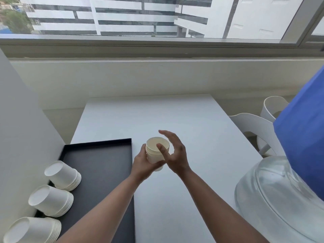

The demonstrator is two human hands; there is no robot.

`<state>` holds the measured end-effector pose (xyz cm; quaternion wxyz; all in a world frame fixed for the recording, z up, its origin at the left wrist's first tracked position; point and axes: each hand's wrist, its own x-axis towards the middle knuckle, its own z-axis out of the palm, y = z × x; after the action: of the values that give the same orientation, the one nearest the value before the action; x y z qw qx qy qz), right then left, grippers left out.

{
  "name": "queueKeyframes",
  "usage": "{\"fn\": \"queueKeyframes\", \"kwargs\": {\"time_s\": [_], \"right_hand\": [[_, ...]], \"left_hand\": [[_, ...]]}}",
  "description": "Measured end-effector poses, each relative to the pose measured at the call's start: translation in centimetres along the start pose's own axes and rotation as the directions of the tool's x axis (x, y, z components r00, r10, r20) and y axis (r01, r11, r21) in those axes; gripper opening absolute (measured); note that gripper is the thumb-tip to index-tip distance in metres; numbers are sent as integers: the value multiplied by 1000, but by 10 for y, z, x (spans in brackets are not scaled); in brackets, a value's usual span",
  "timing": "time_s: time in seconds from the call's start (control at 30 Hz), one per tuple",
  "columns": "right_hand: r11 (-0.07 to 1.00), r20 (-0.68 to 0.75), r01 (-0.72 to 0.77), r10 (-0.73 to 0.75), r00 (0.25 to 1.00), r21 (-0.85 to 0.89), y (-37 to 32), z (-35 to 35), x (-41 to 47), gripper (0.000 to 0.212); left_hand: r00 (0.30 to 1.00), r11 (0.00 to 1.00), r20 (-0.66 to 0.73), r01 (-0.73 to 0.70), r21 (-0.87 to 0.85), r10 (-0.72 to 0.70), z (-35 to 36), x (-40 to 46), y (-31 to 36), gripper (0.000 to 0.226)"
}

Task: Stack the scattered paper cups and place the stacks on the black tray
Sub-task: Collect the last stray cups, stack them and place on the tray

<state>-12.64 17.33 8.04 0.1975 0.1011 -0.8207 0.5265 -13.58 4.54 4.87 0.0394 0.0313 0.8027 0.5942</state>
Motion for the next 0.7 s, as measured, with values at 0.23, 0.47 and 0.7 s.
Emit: {"fn": "queueKeyframes", "kwargs": {"time_s": [0.23,0.47,0.7], "right_hand": [[978,55,123,-115,992,-170,10,-4,-26,24],[978,-47,10,-21,999,-210,12,-39,-54,24],[892,-369,23,-210,906,-452,7,-90,-80,27]], "left_hand": [[998,999,49,-43,5,43,9,-4,-1,59],[984,997,167,-73,24,68,43,-16,3,53],[949,985,277,-170,36,154,83,-30,22,75]]}}
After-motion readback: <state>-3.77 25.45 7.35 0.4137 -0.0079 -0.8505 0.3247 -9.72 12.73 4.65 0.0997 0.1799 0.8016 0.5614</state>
